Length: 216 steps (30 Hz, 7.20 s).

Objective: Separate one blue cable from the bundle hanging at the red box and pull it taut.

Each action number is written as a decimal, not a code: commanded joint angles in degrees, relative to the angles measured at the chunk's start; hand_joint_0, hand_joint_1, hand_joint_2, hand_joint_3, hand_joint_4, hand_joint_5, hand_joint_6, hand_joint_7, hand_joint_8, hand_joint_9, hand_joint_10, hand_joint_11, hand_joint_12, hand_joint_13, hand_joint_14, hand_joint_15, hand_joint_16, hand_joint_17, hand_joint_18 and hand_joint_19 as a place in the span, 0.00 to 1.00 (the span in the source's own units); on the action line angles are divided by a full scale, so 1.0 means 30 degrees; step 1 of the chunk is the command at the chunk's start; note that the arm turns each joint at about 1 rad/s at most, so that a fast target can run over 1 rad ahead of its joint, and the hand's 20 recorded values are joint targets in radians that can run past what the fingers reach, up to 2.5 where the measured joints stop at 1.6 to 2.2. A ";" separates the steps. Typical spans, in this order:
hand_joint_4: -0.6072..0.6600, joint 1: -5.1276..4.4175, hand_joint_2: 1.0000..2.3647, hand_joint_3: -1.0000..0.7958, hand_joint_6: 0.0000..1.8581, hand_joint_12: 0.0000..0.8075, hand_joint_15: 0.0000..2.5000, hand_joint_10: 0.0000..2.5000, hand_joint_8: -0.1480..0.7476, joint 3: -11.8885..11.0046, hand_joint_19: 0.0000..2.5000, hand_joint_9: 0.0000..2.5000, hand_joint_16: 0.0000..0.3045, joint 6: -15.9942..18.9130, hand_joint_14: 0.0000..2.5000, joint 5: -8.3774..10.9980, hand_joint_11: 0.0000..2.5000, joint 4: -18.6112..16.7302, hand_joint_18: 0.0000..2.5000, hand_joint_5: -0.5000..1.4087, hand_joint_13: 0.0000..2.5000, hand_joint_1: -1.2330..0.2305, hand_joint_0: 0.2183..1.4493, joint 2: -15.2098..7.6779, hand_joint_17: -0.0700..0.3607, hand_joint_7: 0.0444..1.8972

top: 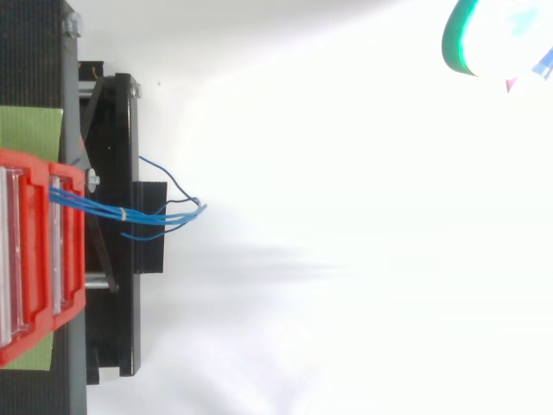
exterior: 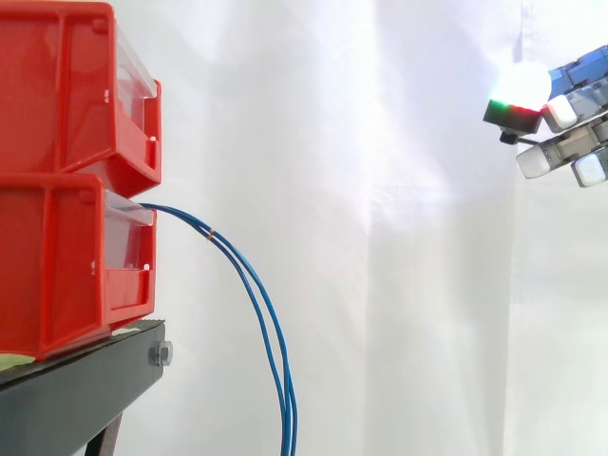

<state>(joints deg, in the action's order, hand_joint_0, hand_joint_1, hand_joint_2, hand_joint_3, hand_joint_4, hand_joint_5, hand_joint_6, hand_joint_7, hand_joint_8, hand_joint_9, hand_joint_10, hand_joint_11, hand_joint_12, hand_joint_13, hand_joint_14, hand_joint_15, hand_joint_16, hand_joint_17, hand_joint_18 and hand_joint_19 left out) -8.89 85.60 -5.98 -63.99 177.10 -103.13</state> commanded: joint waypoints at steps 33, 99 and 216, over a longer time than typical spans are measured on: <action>0.68 -0.0170 0.00 0.30 0.27 0.43 0.10 0.01 0.47 0.0003 0.20 0.27 0.16 -0.0381 0.00 -0.0087 0.21 0.0498 0.16 0.16 0.17 0.46 0.28 -0.0135 0.41 0.49; 0.67 -0.1078 0.00 0.28 0.27 0.43 0.09 0.01 0.47 -0.4801 0.19 0.25 0.16 -0.1465 0.00 0.2491 0.20 -0.7266 0.13 0.16 0.14 0.47 0.26 -1.0037 0.42 0.48; 0.68 -0.1723 0.00 0.28 0.27 0.39 0.19 0.01 0.49 -0.6500 0.18 0.35 0.13 0.1523 0.01 0.0880 0.24 -0.8028 0.22 0.20 0.33 0.40 0.33 -1.0945 0.37 0.56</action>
<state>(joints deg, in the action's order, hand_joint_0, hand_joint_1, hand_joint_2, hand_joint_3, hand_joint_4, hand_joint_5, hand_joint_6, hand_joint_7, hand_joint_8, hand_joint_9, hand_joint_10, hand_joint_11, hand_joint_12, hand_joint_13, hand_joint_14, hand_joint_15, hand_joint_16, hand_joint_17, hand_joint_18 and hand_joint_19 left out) -13.98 66.04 -1.41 -61.28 153.09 -135.87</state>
